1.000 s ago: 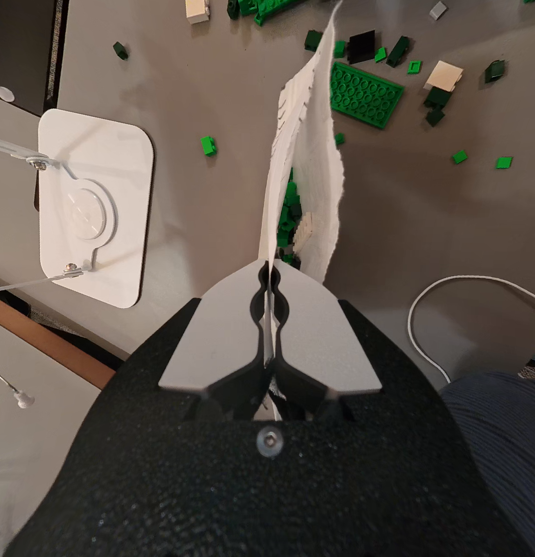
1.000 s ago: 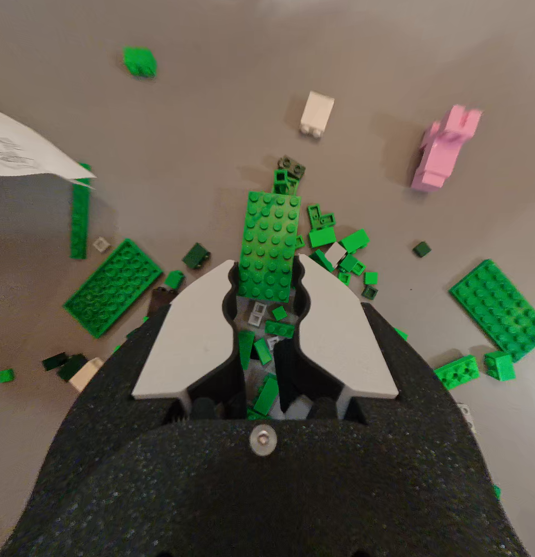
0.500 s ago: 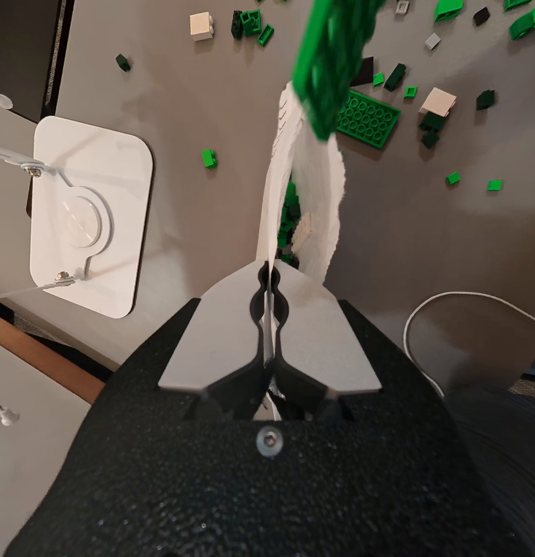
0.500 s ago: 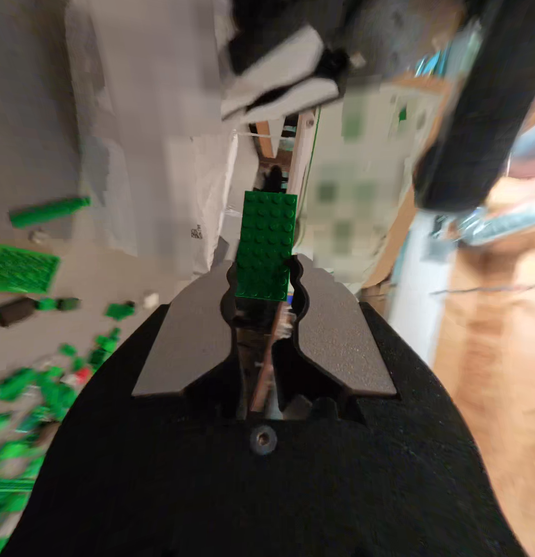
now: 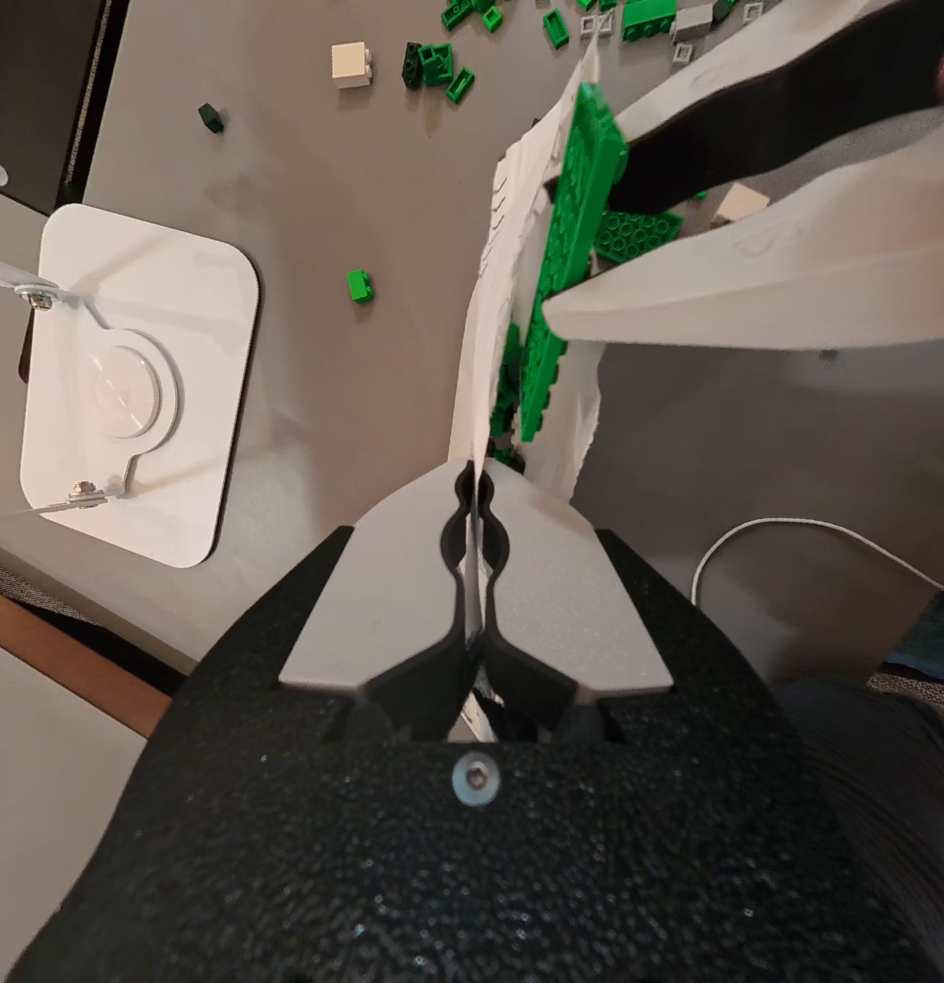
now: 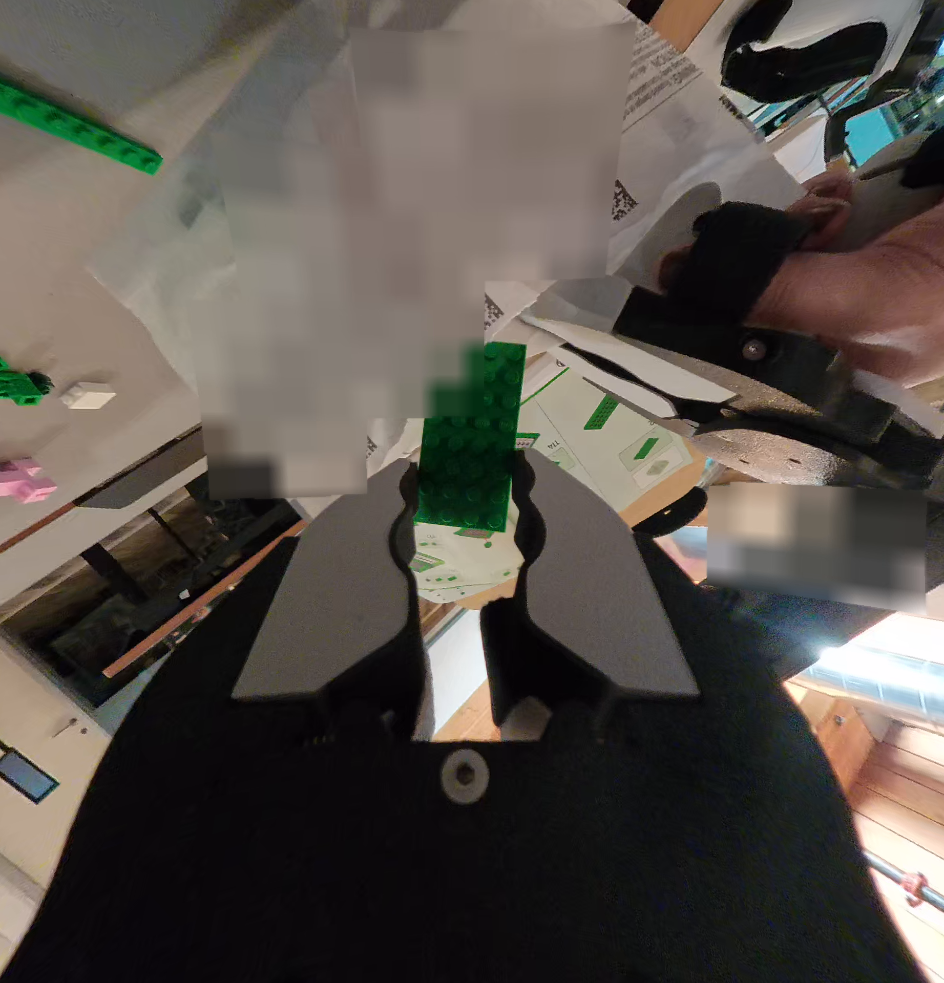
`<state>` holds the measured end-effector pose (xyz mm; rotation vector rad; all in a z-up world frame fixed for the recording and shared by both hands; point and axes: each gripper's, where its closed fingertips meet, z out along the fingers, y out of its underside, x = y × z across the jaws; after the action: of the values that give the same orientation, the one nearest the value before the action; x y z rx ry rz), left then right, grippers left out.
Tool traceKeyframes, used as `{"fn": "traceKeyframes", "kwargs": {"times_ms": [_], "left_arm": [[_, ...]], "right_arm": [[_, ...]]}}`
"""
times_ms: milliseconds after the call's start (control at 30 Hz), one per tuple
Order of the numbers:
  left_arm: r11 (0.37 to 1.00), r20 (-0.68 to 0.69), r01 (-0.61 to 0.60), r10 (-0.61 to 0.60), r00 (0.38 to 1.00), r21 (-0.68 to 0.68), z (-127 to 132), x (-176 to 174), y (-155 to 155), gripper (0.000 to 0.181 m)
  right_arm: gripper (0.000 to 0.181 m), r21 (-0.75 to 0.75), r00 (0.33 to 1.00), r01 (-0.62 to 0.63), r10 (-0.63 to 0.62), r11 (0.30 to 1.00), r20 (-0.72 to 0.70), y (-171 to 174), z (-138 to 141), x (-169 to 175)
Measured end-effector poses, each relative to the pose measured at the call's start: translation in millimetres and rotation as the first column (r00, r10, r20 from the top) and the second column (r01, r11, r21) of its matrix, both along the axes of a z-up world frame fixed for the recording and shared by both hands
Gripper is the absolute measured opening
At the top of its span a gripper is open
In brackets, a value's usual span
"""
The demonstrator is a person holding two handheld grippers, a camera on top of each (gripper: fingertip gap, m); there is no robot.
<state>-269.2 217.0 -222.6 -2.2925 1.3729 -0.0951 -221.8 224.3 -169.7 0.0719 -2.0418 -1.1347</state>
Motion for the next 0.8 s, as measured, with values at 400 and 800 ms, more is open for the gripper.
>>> {"fn": "traceKeyframes", "kwargs": {"times_ms": [400, 800], "left_arm": [[1.000, -0.001, 0.003, -0.003, 1.000, -0.004, 0.0, -0.3, -1.9, 0.000], [1.000, 0.004, -0.004, 0.004, 1.000, -0.010, 0.0, -1.7, -2.2, 0.000]], "right_arm": [[0.038, -0.012, 0.999, -0.038, 0.038, 0.999, 0.018, -0.4, -4.5, -6.3], [0.045, -0.004, 0.994, -0.105, 0.105, 0.994, -0.041, -10.5, 1.8, -11.3]]}}
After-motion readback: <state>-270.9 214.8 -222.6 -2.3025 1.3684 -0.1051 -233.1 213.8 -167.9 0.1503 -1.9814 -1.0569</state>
